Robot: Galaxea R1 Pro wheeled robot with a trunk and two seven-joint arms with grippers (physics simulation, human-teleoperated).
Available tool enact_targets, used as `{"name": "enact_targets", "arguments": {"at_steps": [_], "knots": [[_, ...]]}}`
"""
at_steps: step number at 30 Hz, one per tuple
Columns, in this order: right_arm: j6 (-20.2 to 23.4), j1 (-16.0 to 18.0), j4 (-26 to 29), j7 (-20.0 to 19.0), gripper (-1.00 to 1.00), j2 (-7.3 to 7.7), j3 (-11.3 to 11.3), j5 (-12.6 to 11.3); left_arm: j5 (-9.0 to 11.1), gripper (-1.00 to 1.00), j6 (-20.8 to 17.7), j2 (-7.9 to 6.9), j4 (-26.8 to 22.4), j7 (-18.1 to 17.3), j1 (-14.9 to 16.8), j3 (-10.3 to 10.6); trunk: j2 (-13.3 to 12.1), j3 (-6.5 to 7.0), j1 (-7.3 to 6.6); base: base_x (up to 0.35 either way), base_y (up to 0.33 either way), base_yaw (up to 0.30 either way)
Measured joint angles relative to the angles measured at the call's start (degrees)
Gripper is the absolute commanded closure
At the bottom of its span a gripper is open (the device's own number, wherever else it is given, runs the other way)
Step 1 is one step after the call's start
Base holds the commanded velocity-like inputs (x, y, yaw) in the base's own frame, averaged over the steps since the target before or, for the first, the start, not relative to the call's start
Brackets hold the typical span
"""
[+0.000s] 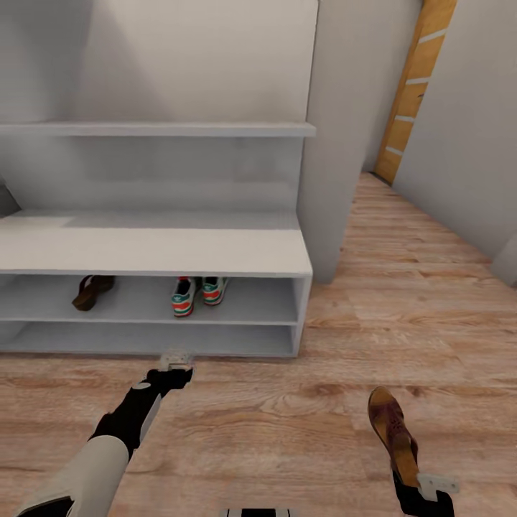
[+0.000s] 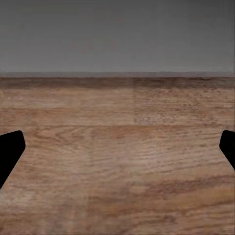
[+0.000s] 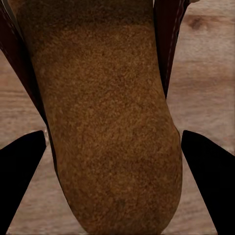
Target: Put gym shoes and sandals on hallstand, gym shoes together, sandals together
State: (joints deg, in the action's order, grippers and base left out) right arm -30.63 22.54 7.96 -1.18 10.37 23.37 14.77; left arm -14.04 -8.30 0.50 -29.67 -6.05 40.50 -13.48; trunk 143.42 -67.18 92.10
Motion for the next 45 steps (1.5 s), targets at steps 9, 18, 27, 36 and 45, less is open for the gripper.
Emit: {"name": "enact_targets", "arguments": {"at_steps": [9, 18, 27, 36, 45], "knots": [[0.0, 0.01, -0.08, 0.03, 1.0, 0.0, -0.02, 0.01, 0.2, -1.0, 9.71, -2.42, -0.12, -0.29, -10.91, -2.31, 0.0, 0.0, 0.0, -0.274, 0.224, 0.0], [0.01, 0.01, -0.14, 0.11, 1.0, 0.0, 0.0, 0.13, 1.19, -1.0, 17.93, -5.29, -0.14, -4.08, -20.37, -7.56, 0.0, 0.0, -0.02, -0.166, 0.263, 0.0], [-0.07, 0.01, -0.26, 0.35, 1.0, -0.06, -0.01, 0.09, 5.15, -1.0, 22.24, -9.28, 0.68, -13.09, -26.23, -13.23, 0.0, 0.0, -0.03, -0.006, 0.304, 0.0], [-0.11, 0.01, -0.22, 0.49, 1.0, -1.32, 0.11, -0.03, 5.34, -1.0, 23.04, -9.53, 0.73, -13.42, -26.67, -13.45, 0.0, 0.0, -0.03, 0.0, 0.306, 0.0], [-0.14, 0.0, -0.15, 7.02, 1.0, -1.4, 2.13, -0.28, 5.33, -1.0, 23.1, -9.44, 0.75, -13.44, -26.68, -13.39, 0.0, 0.0, -0.03, 0.0, 0.308, 0.0]]}}
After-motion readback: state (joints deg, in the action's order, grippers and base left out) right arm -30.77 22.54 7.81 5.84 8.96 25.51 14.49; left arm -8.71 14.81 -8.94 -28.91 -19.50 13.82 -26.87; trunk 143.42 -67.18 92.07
